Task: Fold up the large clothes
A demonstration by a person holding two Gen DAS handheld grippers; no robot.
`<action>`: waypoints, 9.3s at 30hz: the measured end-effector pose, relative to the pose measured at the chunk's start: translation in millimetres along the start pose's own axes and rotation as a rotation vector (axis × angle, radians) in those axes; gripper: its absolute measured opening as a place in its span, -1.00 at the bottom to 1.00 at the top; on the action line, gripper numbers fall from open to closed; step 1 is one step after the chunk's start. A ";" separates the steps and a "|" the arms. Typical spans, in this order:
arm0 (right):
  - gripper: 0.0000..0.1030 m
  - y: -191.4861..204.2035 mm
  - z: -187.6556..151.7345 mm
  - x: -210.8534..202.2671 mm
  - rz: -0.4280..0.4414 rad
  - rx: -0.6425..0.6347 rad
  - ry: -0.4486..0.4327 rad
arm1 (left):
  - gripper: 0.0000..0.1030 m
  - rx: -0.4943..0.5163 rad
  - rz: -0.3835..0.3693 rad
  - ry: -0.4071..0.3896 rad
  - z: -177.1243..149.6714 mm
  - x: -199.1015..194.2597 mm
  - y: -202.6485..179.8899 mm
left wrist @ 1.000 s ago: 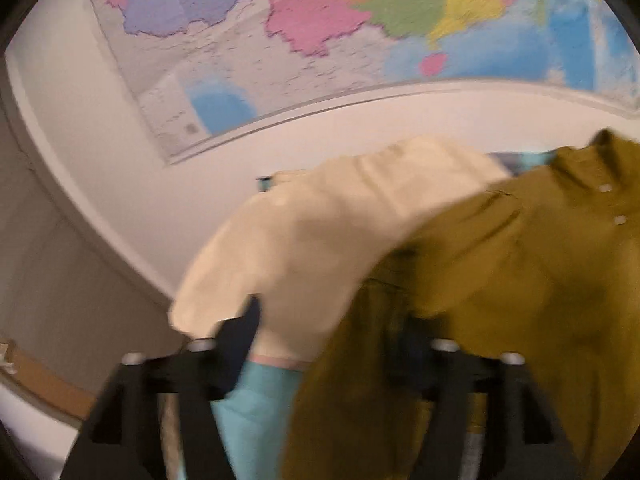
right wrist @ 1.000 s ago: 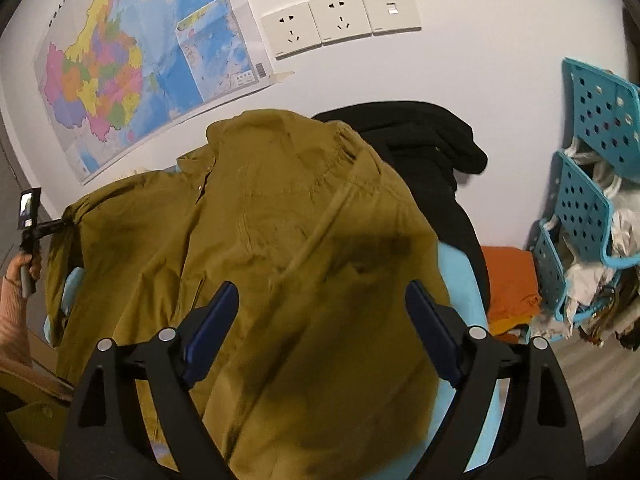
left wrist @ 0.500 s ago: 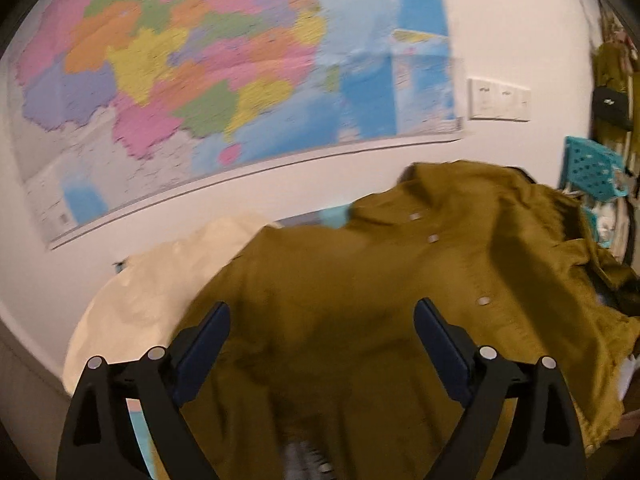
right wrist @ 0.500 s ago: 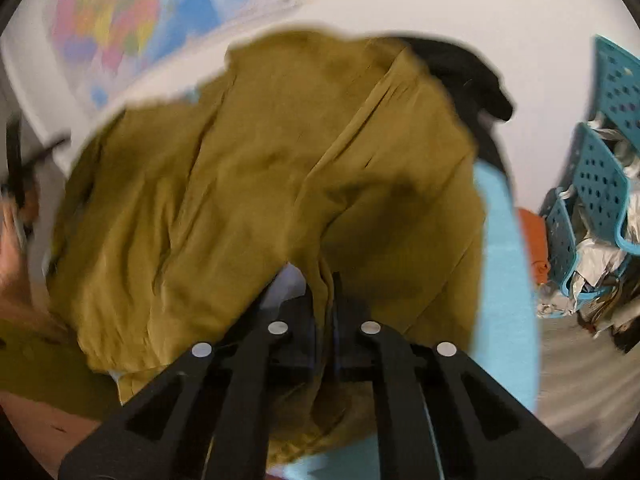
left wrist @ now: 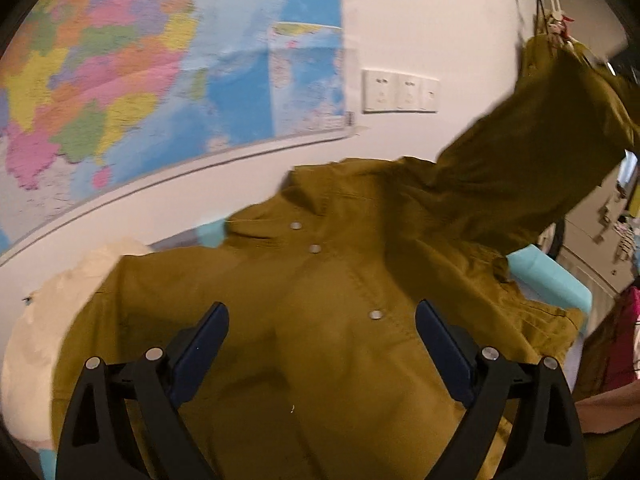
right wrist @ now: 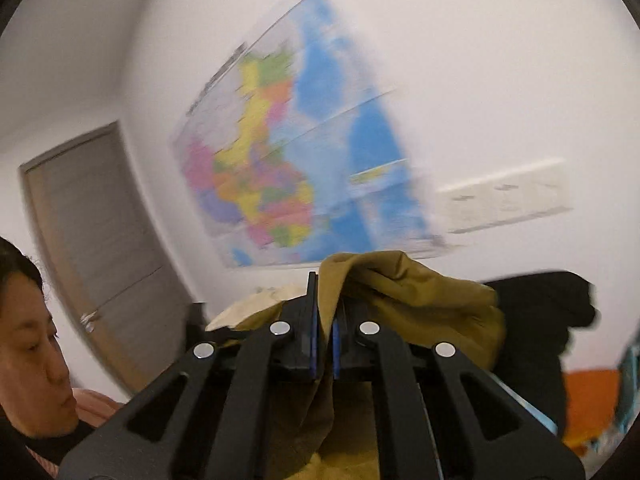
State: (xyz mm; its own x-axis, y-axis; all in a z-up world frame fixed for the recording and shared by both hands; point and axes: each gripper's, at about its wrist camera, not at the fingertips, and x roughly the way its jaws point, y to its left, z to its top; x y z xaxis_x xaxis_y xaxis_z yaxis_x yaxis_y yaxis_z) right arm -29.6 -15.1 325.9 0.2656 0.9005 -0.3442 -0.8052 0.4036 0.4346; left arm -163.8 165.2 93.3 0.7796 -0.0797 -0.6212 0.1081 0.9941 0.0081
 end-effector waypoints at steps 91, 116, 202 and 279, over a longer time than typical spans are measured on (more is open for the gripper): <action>0.00 -123.3 -125.0 175.4 -0.432 -0.063 0.344 | 0.37 -0.236 -0.004 0.357 -7.0 98.1 127.2; 0.23 22.6 -179.0 271.1 0.125 -0.085 0.483 | 0.61 -0.219 0.374 0.123 -86.9 -86.4 173.6; 0.59 -137.6 -176.0 72.3 -0.308 0.073 0.255 | 0.61 0.067 0.110 0.257 -0.6 128.3 60.2; 0.09 -174.3 -175.0 142.7 -0.322 0.061 0.283 | 0.60 0.056 0.160 0.146 22.0 134.7 -42.1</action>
State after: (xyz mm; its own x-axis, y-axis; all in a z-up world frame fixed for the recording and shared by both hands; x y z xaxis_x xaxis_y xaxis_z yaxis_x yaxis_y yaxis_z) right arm 55.9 14.7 55.4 0.3351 0.6510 -0.6811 -0.6699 0.6730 0.3137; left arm -49.8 111.0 26.5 0.6922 0.0940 -0.7155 0.0275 0.9873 0.1564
